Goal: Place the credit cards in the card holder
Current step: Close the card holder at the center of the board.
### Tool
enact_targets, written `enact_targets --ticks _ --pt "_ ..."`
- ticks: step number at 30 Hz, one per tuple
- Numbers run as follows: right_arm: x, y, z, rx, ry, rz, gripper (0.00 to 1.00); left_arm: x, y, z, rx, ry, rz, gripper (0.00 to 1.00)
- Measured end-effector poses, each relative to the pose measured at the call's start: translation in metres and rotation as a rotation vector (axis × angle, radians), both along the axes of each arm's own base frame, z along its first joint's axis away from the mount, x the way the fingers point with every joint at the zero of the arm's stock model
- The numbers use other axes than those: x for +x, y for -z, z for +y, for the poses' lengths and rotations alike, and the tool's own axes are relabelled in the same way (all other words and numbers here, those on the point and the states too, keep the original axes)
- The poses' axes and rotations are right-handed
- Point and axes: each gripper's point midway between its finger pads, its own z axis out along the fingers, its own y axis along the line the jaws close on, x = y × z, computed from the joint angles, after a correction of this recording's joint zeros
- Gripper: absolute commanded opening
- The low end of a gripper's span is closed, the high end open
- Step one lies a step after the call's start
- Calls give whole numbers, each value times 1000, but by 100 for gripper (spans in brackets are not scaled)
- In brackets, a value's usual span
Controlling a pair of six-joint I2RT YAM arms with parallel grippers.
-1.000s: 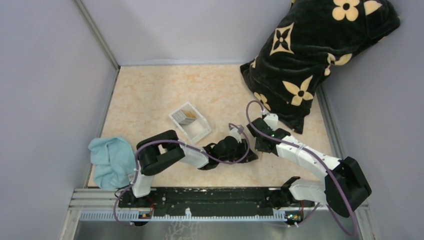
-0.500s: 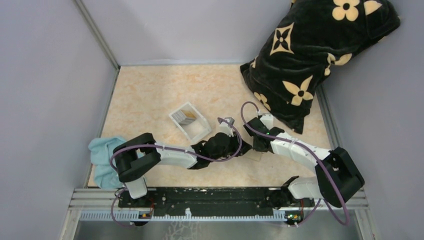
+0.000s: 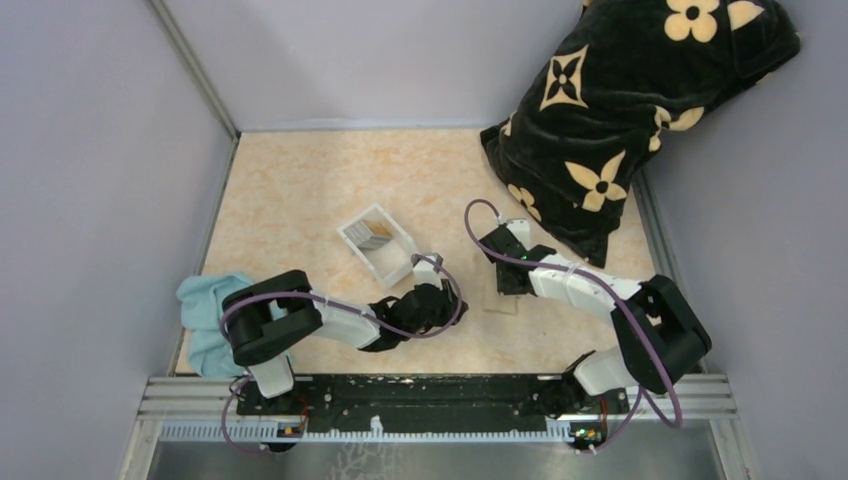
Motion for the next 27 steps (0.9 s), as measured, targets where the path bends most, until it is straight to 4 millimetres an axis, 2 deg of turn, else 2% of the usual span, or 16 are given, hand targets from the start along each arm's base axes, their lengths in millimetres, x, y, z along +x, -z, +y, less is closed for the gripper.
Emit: enact_targets --ticks 5,8,11,16,22,25,27 --pt "11 0 21 1 -79 1 0 0 6 9 8 -21 0 32" --pt "16 -1 42 -1 -139 -2 0 -2 6 16 6 -35 4 32" --pt "18 -1 70 13 -212 -10 0 -5 6 29 18 -53 14 32" --pt "14 -2 107 25 -302 -12 0 -11 7 59 35 -111 32 32" --pt "8 -2 134 33 -365 -14 1 -12 7 84 58 -179 42 33" --pt "4 -2 139 35 -378 -14 13 -10 7 89 67 -203 39 33" --pt "3 -2 140 36 -379 -15 18 -8 7 91 69 -214 36 33"
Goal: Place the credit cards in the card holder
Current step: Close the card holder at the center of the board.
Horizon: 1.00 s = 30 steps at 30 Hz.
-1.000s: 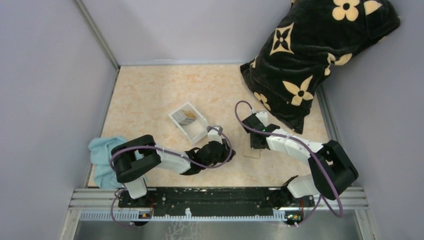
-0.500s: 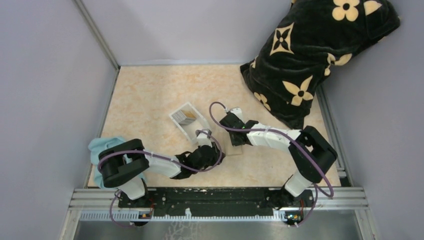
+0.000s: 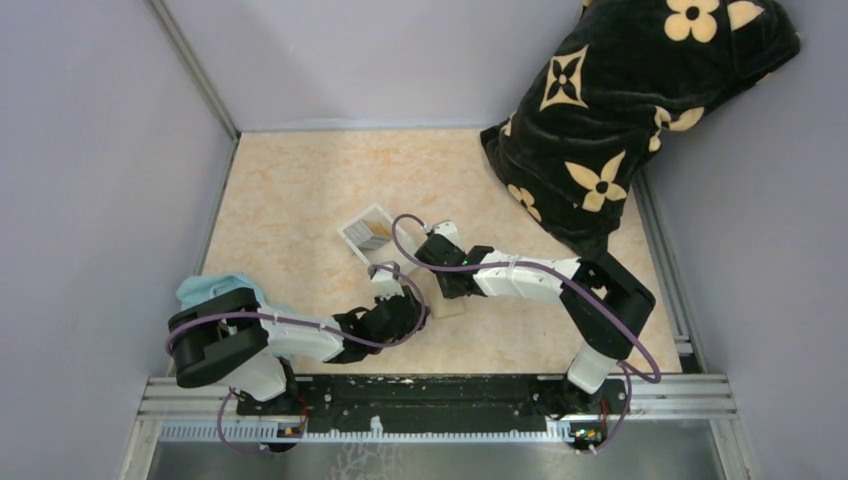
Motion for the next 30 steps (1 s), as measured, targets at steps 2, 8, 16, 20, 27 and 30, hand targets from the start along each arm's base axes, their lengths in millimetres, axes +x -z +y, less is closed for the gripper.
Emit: enact_targets --ticks 2,8,16,20,27,30 --pt "0 0 0 -4 0 -3 21 1 0 2 3 -11 -4 33" --pt "-2 -2 -4 -12 8 -1 23 6 -3 2 14 -31 -16 33" --pt "-6 -11 -7 -13 4 -7 23 9 -2 -3 22 -35 -16 33" --pt "-8 -18 -7 -5 -1 -17 23 10 -2 -6 25 -35 -15 33" --pt "-8 -22 -10 -9 2 -24 21 11 0 -9 27 -35 -14 33" --pt "-8 -22 -10 -12 3 -24 21 12 0 -10 26 -35 -15 33"
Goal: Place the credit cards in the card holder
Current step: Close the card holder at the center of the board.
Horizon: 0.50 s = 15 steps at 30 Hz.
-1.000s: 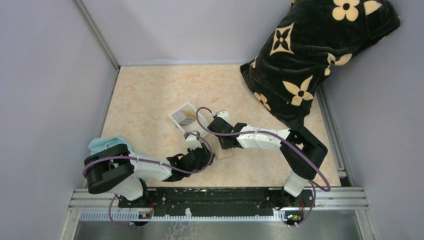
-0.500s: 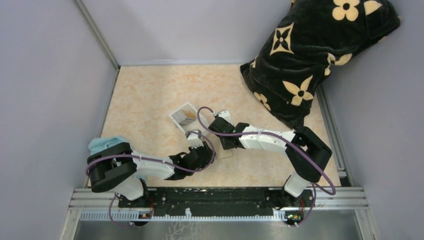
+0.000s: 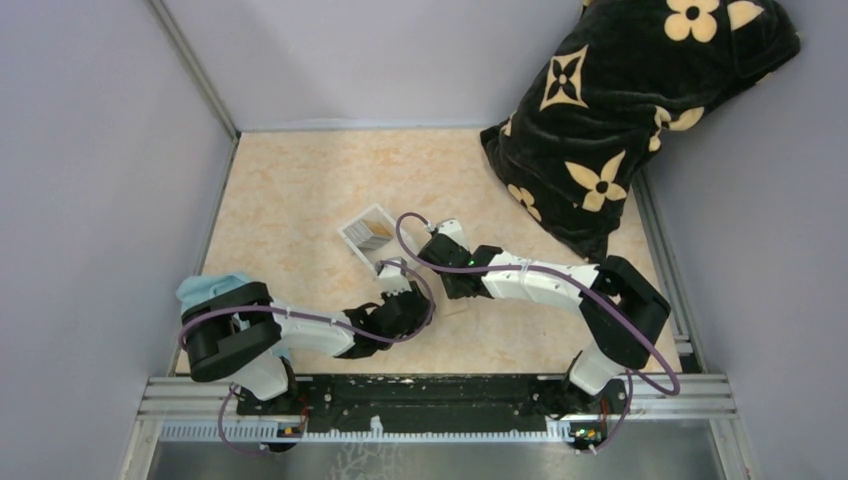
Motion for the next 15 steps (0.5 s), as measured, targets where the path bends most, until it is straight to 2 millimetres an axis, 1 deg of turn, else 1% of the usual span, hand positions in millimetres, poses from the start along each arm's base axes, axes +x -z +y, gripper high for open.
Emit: enact_targets --ticks 5,11,15 --pt "0 0 0 0 1 -2 20 1 0 -2 -1 1 0 33" --pt "1 0 -1 -5 3 -7 17 1 0 -2 -1 0 0 33" --pt "2 1 -1 -8 4 -7 16 1 0 -2 -1 0 0 33"
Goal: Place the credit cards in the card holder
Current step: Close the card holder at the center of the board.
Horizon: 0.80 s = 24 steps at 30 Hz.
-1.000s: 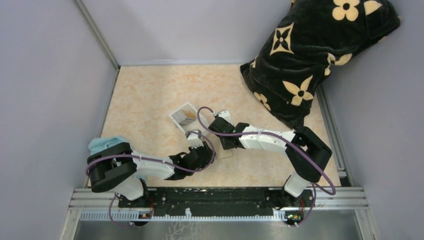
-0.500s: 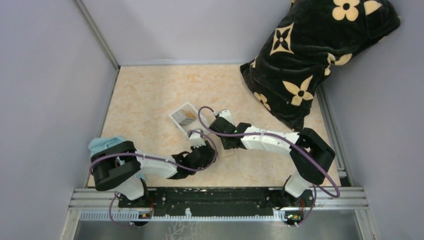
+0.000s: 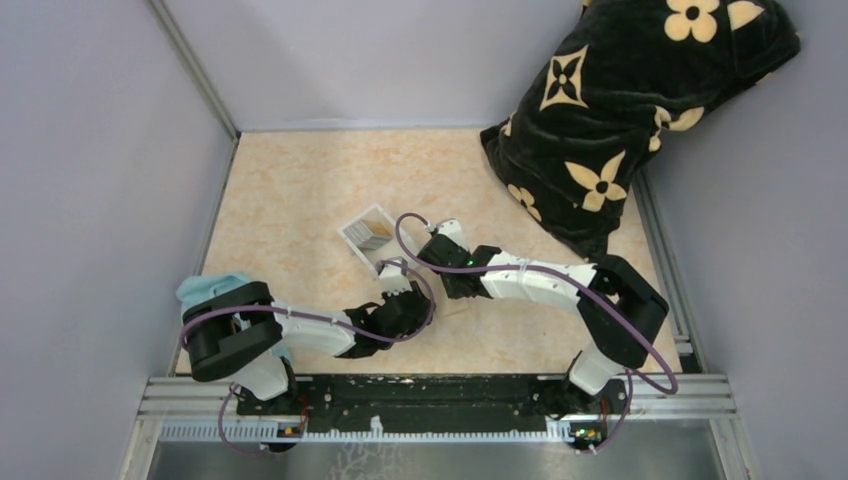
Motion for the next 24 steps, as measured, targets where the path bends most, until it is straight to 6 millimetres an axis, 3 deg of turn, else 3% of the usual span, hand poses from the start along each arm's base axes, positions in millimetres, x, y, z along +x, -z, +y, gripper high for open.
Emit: enact_targets --ticks 10,17,24 --pt "1 6 -1 -18 1 7 16 0 0 -1 -6 -1 0 33" --pt "5 1 3 -17 -2 -8 6 1 0 -2 -8 -1 -1 33" --pt "8 -1 1 -28 -1 -22 3 1 0 -2 -8 -2 -2 33"
